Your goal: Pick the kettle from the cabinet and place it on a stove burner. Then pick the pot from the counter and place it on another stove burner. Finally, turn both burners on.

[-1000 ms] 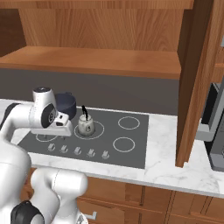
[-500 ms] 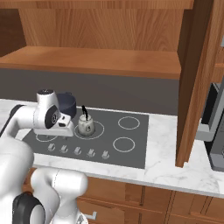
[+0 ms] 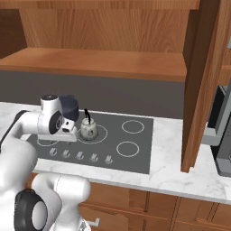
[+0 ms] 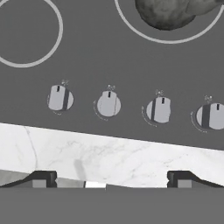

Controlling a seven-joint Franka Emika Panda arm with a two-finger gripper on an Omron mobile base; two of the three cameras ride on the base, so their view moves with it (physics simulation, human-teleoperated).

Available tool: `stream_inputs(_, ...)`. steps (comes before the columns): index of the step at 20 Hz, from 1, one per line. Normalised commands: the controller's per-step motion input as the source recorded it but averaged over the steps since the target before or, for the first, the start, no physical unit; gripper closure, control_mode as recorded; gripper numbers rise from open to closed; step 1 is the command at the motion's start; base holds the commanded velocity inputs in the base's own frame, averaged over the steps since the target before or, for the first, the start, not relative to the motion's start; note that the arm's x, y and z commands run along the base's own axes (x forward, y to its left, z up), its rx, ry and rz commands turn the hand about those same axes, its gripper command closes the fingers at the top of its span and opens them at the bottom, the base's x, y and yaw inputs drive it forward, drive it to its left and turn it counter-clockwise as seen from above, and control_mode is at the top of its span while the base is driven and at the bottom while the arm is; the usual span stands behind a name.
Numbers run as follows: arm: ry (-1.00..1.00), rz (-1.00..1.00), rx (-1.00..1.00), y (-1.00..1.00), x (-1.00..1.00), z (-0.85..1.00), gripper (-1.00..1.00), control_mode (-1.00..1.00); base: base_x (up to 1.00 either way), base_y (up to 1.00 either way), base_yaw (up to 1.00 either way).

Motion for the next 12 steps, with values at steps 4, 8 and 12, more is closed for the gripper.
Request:
stream_inputs(4,0.0,0.0,0.0,0.07,0.1,-0.15,-1.0,-1.0,0.0,0.0,0.0)
stream_inputs(8,0.0,0.0,0.0,0.03,0.1,-0.14,-1.0,-1.0,0.0,0.0,0.0)
stream_inputs(12,0.0,0.0,0.0,0.0,0.14,-0.13,-1.0,-1.0,0.0,0.0,0.0)
